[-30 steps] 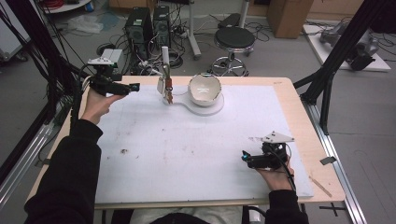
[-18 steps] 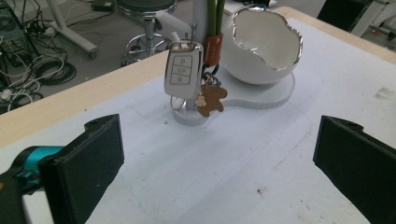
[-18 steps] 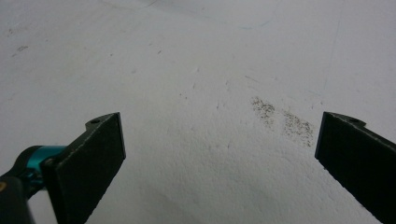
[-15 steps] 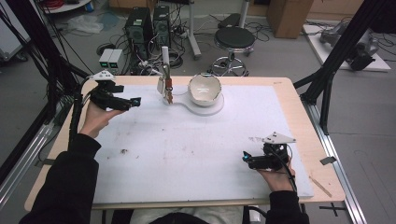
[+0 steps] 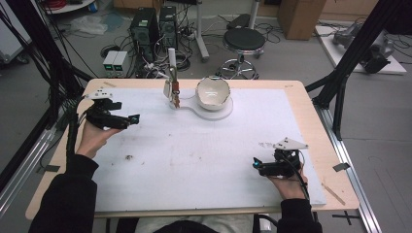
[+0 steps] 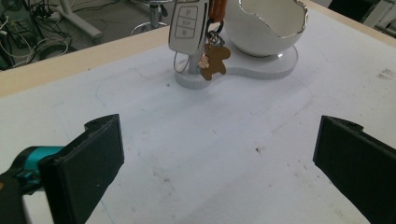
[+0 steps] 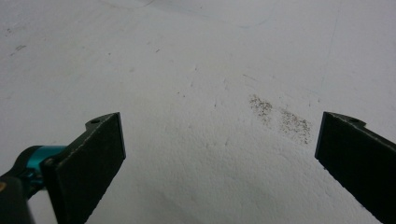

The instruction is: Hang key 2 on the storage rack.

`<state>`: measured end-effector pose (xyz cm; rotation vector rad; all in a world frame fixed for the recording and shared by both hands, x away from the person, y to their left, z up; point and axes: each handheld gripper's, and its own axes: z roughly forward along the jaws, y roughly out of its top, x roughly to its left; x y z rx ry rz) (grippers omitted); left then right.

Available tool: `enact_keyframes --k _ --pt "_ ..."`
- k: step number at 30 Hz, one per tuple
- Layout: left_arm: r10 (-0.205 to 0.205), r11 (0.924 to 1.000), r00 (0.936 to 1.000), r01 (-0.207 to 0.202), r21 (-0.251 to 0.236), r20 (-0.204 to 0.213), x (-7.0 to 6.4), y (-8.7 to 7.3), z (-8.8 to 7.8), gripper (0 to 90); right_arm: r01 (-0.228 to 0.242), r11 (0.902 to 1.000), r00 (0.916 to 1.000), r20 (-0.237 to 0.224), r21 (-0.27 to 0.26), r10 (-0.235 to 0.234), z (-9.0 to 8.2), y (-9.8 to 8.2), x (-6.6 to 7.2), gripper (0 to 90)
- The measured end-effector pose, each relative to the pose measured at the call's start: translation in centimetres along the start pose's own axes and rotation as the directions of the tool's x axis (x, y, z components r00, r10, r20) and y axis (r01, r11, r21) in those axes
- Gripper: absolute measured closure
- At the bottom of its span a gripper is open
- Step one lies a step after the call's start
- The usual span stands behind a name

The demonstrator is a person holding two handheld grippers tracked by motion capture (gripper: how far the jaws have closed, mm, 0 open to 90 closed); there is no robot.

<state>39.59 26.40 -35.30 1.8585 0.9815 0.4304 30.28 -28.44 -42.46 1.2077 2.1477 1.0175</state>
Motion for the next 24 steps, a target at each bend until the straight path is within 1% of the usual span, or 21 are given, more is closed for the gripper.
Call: enact_keyframes --k 1,2,3,6,8,10,11,13,15,16,19,22,24 --pt "-0.010 0.9999 0.9999 0.010 0.000 0.002 0.0 -0.4 -0.1 2.3 0.000 1.0000 1.0000 0.000 0.000 0.000 0.0 0.0 0.0 0.7" --pt "-0.020 0.9998 0.9998 0.020 0.000 -0.007 0.1 -1.1 -0.3 2.3 0.001 1.0000 1.0000 -0.001 -0.002 -0.001 0.0 0.0 0.0 0.7" --pt "-0.020 0.9998 0.9998 0.020 0.000 -0.007 0.1 -1.1 -0.3 2.3 0.000 1.0000 1.0000 0.000 0.000 0.000 0.0 0.0 0.0 0.7" --pt "-0.034 0.9994 0.9994 0.034 -0.003 -0.009 0.3 -1.9 -0.7 2.3 0.000 1.0000 1.0000 0.000 0.000 0.000 0.0 0.0 -0.1 0.7" --pt "-0.033 0.9994 0.9994 0.033 0.010 -0.011 0.2 -2.5 -1.2 2.3 -0.004 1.0000 1.0000 0.000 0.001 0.004 0.0 0.0 0.0 0.7" --pt "-0.029 0.9995 0.9995 0.030 0.009 -0.011 0.1 -2.7 -1.3 2.3 -0.002 1.0000 1.0000 -0.001 0.001 0.002 0.0 0.0 0.0 0.7" --pt "-0.025 0.9997 0.9996 0.025 0.002 -0.015 -0.2 -2.9 -1.4 2.3 -0.002 1.0000 1.0000 0.000 0.001 0.002 0.0 0.0 0.0 0.7" --pt "-0.017 0.9998 0.9996 0.017 0.004 -0.022 -0.5 -3.3 -1.7 2.3 -0.001 1.0000 1.0000 0.001 0.001 0.001 0.0 0.0 0.0 0.7" --pt "-0.016 0.9998 0.9996 0.016 0.007 -0.022 -0.9 -4.0 -2.0 2.3 0.000 1.0000 1.0000 0.002 -0.002 0.000 0.0 0.0 -0.1 0.7" --pt "-0.016 0.9998 0.9996 0.016 0.007 -0.022 -0.9 -4.0 -2.0 2.3 -0.003 1.0000 1.0000 0.003 0.000 0.003 0.0 0.0 0.0 0.7" --pt "-0.012 0.9998 0.9999 0.012 0.015 -0.005 -1.2 -4.5 -2.4 2.3 -0.004 1.0000 1.0000 0.002 0.000 0.004 0.0 0.0 -0.1 0.7" --pt "-0.014 0.9998 0.9997 0.015 -0.015 0.018 -1.6 -4.9 -3.0 2.3 -0.005 1.0000 1.0000 0.003 0.001 0.005 0.0 -0.1 -0.1 0.7" --pt "-0.010 0.9998 0.9997 0.011 -0.015 0.023 -1.8 -5.2 -3.2 2.3 -0.003 1.0000 1.0000 0.004 0.002 0.003 0.0 -0.1 -0.1 0.7"
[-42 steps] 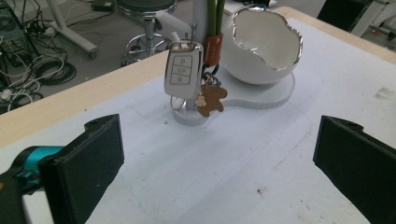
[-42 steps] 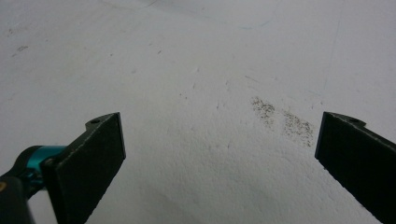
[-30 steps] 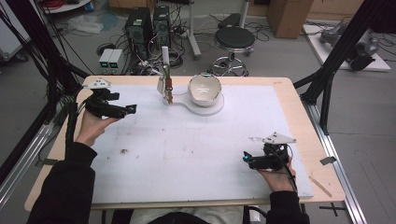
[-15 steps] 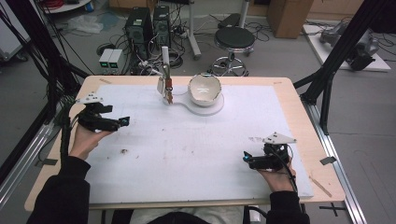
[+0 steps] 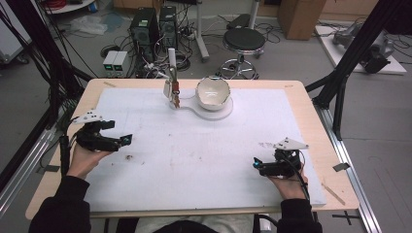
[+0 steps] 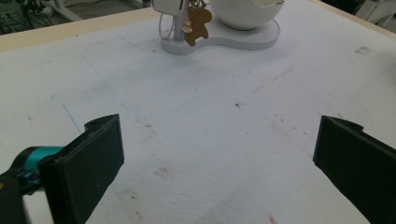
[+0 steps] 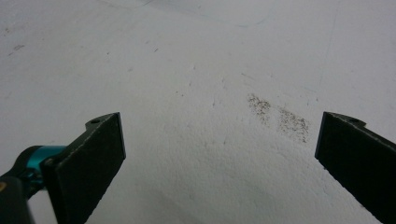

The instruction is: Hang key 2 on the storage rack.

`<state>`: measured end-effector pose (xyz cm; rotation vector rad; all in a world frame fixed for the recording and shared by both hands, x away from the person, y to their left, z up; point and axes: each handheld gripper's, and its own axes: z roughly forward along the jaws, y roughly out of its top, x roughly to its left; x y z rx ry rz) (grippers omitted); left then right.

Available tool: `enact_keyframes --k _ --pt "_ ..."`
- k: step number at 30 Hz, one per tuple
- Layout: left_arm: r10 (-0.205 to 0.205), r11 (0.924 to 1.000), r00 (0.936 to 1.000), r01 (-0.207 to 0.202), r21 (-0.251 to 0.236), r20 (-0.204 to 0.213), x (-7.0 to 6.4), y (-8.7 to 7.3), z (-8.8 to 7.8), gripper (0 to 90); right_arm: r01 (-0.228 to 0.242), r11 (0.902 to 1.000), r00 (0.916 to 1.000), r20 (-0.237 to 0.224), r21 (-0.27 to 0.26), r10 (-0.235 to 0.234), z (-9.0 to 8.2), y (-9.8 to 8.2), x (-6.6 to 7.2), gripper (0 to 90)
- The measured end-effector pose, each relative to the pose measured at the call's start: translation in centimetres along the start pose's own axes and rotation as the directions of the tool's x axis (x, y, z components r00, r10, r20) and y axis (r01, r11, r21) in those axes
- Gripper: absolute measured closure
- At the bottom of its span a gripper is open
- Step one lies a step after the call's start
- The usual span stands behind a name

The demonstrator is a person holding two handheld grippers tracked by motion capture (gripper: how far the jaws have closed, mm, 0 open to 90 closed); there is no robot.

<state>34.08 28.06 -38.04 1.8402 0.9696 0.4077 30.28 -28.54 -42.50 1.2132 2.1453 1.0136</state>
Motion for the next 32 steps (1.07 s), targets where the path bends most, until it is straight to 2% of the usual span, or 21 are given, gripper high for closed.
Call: enact_keyframes --k 1,4,7,10,17,18,20,22,24,25,32 --pt "0.012 0.9999 0.9999 -0.012 0.005 -0.007 -0.2 -0.3 -0.2 2.3 0.001 1.0000 1.0000 0.001 -0.002 -0.001 0.0 0.0 0.0 0.7" --pt "0.009 1.0000 0.9999 -0.009 0.002 -0.005 -0.2 -0.7 -0.4 2.3 -0.003 1.0000 1.0000 -0.001 -0.006 0.003 -0.1 0.0 0.0 0.7" --pt "-0.021 0.9996 0.9997 0.020 -0.021 -0.016 -0.2 -1.8 -1.0 2.3 -0.004 1.0000 1.0000 0.000 -0.008 0.004 -0.1 0.0 0.0 0.7" --pt "-0.022 0.9993 0.9994 0.021 -0.030 -0.027 -0.3 -2.5 -1.3 2.3 -0.010 0.9999 0.9999 -0.004 -0.012 0.010 -0.2 0.0 -0.1 0.7" --pt "0.011 0.9995 0.9969 -0.014 -0.028 -0.077 -0.6 -4.4 -1.9 2.3 -0.002 0.9997 0.9997 -0.023 -0.025 0.001 -0.4 -0.1 0.0 0.7" --pt "0.031 0.9995 0.9955 -0.032 -0.009 -0.090 -0.8 -4.9 -1.9 2.3 -0.001 0.9997 0.9997 -0.024 -0.023 0.001 -0.5 -0.1 0.1 0.7" --pt "0.039 0.9992 0.9943 -0.039 0.001 -0.099 -1.0 -5.3 -1.9 2.3 0.002 0.9997 0.9997 -0.024 -0.022 -0.002 -0.5 -0.1 0.1 0.7" --pt "0.027 0.9996 0.9948 -0.026 0.012 -0.099 -1.3 -6.0 -1.9 2.3 0.000 0.9997 0.9997 -0.026 -0.023 -0.001 -0.6 -0.1 0.1 0.7" --pt "0.029 0.9993 0.9956 -0.026 0.027 -0.089 -1.4 -6.3 -1.8 2.3 0.005 0.9996 0.9997 -0.023 -0.028 -0.005 -0.8 -0.1 0.1 0.7" --pt "0.038 0.9992 0.9952 -0.036 0.019 -0.090 -1.5 -6.2 -1.8 2.3 0.007 0.9995 0.9998 -0.021 -0.031 -0.008 -0.9 -0.1 0.1 0.7" --pt "0.027 0.9996 0.9953 -0.028 -0.003 -0.093 -1.2 -6.2 -1.9 2.3 0.005 0.9996 0.9997 -0.024 -0.027 -0.005 -0.9 -0.2 0.2 0.7"
